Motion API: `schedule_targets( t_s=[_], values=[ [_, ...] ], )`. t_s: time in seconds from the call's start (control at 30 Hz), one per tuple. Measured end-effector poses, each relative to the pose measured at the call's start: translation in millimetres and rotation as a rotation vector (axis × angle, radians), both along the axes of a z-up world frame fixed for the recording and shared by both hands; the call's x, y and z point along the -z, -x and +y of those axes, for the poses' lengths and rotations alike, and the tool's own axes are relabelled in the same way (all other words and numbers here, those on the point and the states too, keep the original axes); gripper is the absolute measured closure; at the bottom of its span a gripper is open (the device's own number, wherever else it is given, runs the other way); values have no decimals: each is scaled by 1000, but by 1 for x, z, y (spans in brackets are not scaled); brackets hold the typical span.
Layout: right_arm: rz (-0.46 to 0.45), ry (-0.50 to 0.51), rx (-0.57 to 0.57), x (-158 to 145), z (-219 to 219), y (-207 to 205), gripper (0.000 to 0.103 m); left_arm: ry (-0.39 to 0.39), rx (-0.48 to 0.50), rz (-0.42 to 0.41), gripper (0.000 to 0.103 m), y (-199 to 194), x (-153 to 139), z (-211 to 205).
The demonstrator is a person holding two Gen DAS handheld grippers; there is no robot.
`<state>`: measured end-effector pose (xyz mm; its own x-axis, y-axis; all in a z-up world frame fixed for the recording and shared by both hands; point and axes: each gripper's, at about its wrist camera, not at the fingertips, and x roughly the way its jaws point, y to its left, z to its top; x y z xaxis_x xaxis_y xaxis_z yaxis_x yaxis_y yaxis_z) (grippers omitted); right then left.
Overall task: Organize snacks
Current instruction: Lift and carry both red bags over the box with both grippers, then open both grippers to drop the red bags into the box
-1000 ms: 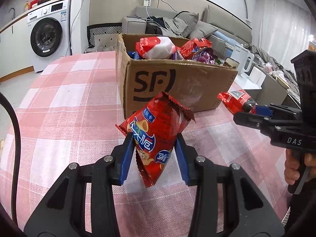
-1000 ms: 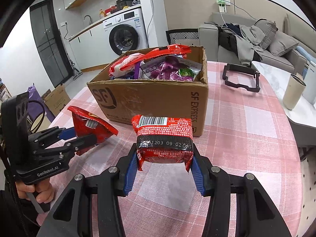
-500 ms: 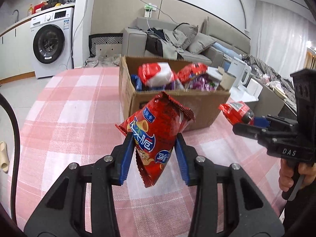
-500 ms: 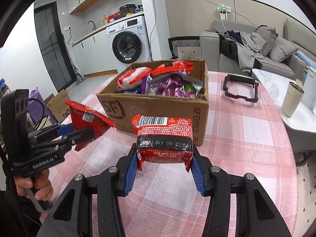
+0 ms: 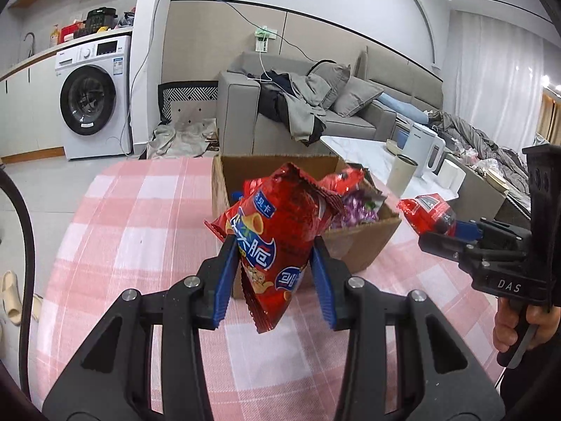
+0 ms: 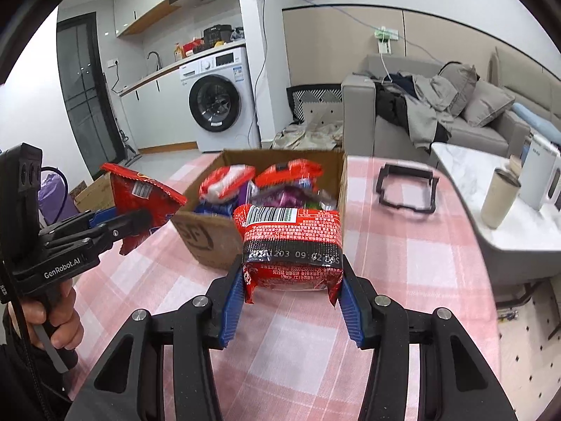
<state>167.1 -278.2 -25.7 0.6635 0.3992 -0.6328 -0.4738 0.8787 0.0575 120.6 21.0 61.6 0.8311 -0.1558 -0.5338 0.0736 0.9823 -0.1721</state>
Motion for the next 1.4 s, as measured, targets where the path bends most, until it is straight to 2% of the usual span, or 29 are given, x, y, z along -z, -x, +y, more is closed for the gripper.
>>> schedule_targets(
  t_s=[0.3, 0.7, 1.17, 1.27, 1.4],
  values=[
    [-41, -9, 0, -30, 10, -13, 53, -32, 20, -26, 65, -23, -29, -16],
    [-52, -19, 1, -51, 29, -36, 53, -39, 9, -9, 65, -65, -37, -17],
    [-25, -46, 13, -47, 41, -77, 53, -65, 2, 6, 65, -115, -37, -19],
    [-10, -107, -19, -45, 44, -84, 53, -69, -3, 14, 65, -125, -33, -19],
    [-3, -114, -22, -41, 49, -95, 53, -64, -3, 30, 65, -140, -25, -21]
  ],
)
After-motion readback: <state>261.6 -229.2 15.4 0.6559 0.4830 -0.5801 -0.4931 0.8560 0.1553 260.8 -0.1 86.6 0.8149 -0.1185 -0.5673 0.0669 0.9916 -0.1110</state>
